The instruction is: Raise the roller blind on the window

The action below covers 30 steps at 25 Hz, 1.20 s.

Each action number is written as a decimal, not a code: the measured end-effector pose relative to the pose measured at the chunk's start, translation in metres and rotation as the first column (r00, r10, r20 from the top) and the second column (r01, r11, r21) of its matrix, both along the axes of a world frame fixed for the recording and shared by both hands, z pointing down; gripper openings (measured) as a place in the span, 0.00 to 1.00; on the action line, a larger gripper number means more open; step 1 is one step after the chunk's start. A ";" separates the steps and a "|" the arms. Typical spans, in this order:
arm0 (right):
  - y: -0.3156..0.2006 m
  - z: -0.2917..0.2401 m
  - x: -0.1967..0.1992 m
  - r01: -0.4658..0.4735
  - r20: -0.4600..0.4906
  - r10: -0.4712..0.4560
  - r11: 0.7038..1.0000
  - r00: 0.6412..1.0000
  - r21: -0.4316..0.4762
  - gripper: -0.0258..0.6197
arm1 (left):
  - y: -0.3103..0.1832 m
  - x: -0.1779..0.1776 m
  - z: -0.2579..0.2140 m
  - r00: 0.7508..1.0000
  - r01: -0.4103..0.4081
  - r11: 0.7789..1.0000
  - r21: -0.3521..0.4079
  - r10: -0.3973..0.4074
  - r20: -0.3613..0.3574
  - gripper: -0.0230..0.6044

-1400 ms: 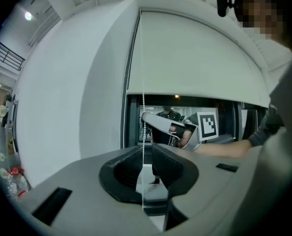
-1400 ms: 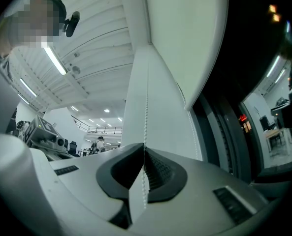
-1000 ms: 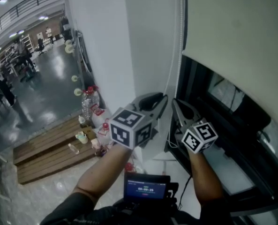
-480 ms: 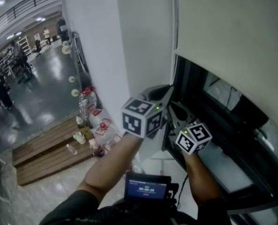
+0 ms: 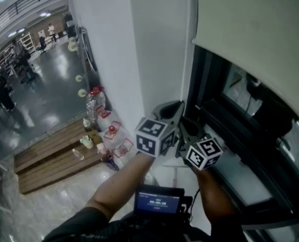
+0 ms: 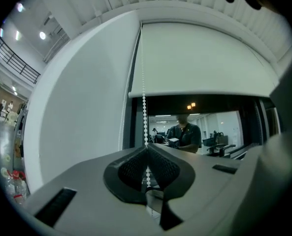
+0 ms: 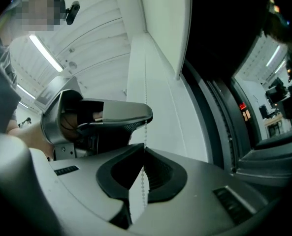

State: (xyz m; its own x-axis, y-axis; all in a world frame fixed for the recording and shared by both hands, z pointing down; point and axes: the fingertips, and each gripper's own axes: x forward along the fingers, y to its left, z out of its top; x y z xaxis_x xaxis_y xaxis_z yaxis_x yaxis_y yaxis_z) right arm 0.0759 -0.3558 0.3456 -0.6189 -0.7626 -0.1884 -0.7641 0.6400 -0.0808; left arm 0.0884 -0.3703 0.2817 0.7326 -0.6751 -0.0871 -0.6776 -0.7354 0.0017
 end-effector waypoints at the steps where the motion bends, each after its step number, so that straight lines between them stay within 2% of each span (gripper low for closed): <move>1: 0.000 0.006 -0.001 0.001 -0.003 -0.001 1.000 1.000 -0.010 0.05 | 0.000 -0.001 0.007 1.000 0.000 1.000 -0.003 0.000 -0.001 0.03; 8: 0.001 0.043 -0.005 0.002 -0.040 -0.004 0.998 0.999 -0.059 0.05 | 0.002 -0.003 0.045 0.999 -0.046 0.997 -0.055 0.045 -0.022 0.03; 12: 0.001 0.060 -0.005 -0.002 -0.042 -0.002 0.995 0.999 -0.095 0.05 | 0.003 -0.002 0.060 0.999 -0.050 0.997 -0.066 0.049 -0.009 0.03; 16: 0.000 0.083 -0.004 -0.016 -0.060 0.008 0.991 0.998 -0.132 0.05 | 0.000 -0.002 0.082 0.999 -0.054 0.992 -0.115 0.054 -0.004 0.03; 24: 0.000 0.124 -0.006 -0.025 -0.070 0.011 0.980 0.997 -0.200 0.04 | 0.003 0.000 0.119 0.997 -0.056 0.987 -0.153 0.064 0.050 0.03; 30: 0.003 0.168 -0.006 -0.052 -0.104 0.021 0.949 0.994 -0.310 0.04 | 0.001 -0.004 0.162 0.993 -0.043 0.975 -0.219 0.066 0.098 0.03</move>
State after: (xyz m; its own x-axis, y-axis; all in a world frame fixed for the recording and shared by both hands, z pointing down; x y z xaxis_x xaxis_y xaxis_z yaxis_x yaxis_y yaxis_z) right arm 0.0698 -0.3533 0.5141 -0.5929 -0.7959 0.1224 -0.8007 0.5664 -0.1952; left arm 0.0847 -0.3694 0.4441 0.7663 -0.6281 0.1353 -0.6412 -0.7613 0.0967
